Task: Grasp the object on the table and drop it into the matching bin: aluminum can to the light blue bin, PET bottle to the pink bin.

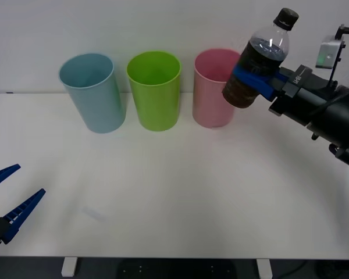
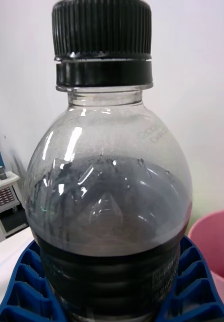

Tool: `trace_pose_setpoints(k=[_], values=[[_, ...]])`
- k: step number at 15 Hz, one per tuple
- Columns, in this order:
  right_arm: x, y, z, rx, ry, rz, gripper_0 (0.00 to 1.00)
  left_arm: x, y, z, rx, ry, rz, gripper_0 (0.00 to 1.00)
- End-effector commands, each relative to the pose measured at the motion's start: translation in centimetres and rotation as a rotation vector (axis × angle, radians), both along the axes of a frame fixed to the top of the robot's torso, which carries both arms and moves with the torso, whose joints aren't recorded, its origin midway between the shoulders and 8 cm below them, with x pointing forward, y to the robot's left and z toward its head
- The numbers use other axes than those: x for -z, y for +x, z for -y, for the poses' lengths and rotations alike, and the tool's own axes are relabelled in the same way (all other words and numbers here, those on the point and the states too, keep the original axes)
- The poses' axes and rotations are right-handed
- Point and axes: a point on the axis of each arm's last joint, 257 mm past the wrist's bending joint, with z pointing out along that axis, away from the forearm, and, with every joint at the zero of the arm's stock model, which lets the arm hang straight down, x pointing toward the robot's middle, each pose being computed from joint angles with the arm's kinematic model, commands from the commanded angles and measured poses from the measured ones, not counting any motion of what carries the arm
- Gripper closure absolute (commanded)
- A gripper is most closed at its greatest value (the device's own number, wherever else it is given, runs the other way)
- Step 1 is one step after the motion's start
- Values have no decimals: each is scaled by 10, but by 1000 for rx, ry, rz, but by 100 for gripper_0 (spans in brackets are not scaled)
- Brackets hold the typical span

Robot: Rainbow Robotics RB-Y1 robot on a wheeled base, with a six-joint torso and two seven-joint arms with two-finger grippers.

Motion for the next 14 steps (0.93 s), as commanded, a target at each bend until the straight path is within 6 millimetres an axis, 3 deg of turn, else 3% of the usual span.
trace_pose_setpoints(k=[1,8,14], values=[[-16,27,7,21,-19,16,100,0,0,0,0,0,0,0],[-40,103,14,101,-88,36,100,0,0,0,0,0,0,0],[-36,161,15,235,-128,33,100,0,0,0,0,0,0,0]])
